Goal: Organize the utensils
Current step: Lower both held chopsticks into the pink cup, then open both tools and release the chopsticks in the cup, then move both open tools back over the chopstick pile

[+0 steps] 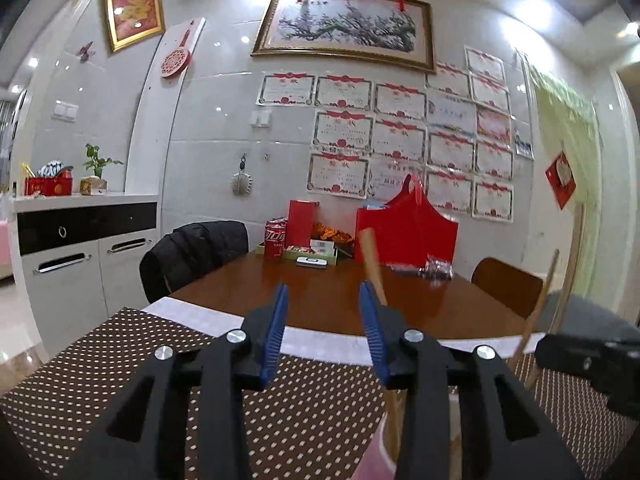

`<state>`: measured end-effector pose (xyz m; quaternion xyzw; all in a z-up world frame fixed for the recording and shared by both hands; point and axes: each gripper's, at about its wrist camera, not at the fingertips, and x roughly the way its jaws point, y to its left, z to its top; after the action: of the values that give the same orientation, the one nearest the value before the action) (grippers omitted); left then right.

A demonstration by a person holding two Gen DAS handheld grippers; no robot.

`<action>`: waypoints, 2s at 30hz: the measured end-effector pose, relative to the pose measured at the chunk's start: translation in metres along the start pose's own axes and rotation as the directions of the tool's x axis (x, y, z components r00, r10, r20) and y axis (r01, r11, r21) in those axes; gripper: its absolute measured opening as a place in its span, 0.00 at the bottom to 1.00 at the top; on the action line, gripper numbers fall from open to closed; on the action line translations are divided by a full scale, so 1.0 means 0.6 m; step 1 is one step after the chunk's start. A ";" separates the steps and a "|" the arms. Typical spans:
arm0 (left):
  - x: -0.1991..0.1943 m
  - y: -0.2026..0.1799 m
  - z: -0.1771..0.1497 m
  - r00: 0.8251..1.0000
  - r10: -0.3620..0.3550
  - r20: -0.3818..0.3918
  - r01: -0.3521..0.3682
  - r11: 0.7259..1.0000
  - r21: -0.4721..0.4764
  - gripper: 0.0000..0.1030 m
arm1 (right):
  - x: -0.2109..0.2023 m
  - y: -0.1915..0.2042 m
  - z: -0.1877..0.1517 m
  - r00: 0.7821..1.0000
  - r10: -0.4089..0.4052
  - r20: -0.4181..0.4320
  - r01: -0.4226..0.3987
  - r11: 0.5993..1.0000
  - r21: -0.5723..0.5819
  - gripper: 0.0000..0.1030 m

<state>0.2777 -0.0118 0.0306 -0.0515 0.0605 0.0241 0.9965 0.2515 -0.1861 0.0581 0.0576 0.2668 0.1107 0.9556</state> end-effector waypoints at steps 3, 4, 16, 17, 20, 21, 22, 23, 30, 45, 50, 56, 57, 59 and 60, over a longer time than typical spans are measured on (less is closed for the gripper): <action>-0.018 0.004 -0.006 1.000 -0.002 -0.013 0.002 1.000 0.026 0.47 | -0.002 -0.005 -0.011 0.999 0.003 -0.044 -0.002 1.000 0.012 0.09; -0.024 0.006 -0.006 1.000 -0.002 -0.015 0.002 1.000 0.029 0.48 | -0.005 -0.004 -0.017 0.998 0.008 -0.056 -0.007 1.000 0.009 0.09; -0.112 0.025 -0.008 0.999 -0.019 -0.044 0.022 0.997 0.070 0.58 | -0.070 -0.003 -0.067 0.998 -0.047 -0.048 0.048 0.999 0.009 0.52; -0.121 0.026 -0.008 0.999 -0.022 -0.046 0.025 0.997 0.073 0.59 | -0.076 -0.003 -0.070 0.998 -0.048 -0.047 0.049 0.999 0.013 0.56; -0.142 0.028 -0.009 0.998 -0.032 -0.048 0.036 0.995 0.091 0.62 | -0.099 -0.004 -0.085 0.997 -0.067 -0.044 0.068 0.997 0.020 0.72; -0.150 0.028 -0.011 0.998 -0.039 -0.050 0.044 0.994 0.101 0.62 | -0.104 -0.003 -0.090 0.996 -0.075 -0.046 0.076 0.997 0.021 0.74; -0.157 0.027 -0.014 0.997 -0.051 -0.058 0.057 0.992 0.112 0.62 | -0.108 -0.003 -0.098 0.995 -0.087 -0.056 0.088 0.996 0.019 0.75; -0.164 0.026 -0.017 0.994 -0.073 -0.079 0.083 0.988 0.127 0.63 | -0.109 -0.002 -0.103 0.993 -0.094 -0.068 0.095 0.995 0.016 0.79; -0.198 0.024 -0.050 0.969 -0.128 -0.213 0.166 0.971 0.172 0.63 | -0.103 -0.002 -0.163 0.969 -0.128 -0.210 0.136 0.990 0.025 0.81; -0.191 0.081 -0.128 0.805 -0.229 -0.548 0.303 0.952 0.047 0.62 | -0.087 0.018 -0.275 0.912 -0.221 -0.345 0.247 0.969 0.032 0.81; -0.175 0.090 -0.154 0.745 -0.252 -0.618 0.326 0.945 0.008 0.62 | -0.069 0.021 -0.286 0.892 -0.254 -0.374 0.290 0.956 0.040 0.81; -0.159 0.099 -0.168 0.702 -0.252 -0.666 0.315 0.949 -0.027 0.62 | -0.047 0.023 -0.282 0.884 -0.294 -0.363 0.335 0.940 0.056 0.81; -0.158 0.102 -0.168 0.706 -0.248 -0.664 0.306 0.952 -0.031 0.62 | -0.042 0.021 -0.280 0.882 -0.300 -0.364 0.344 0.937 0.062 0.82; -0.157 0.104 -0.169 0.715 -0.233 -0.659 0.291 0.956 -0.022 0.62 | -0.032 0.018 -0.273 0.876 -0.316 -0.364 0.363 0.929 0.069 0.82; -0.156 0.105 -0.169 0.714 -0.226 -0.663 0.284 0.959 -0.022 0.62 | -0.025 0.018 -0.269 0.873 -0.329 -0.361 0.373 0.926 0.057 0.82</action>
<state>0.1693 0.0361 -0.0644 -0.0241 0.4010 -0.1357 0.9057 0.1524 -0.1711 -0.0700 0.0477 0.4423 -0.0735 0.8926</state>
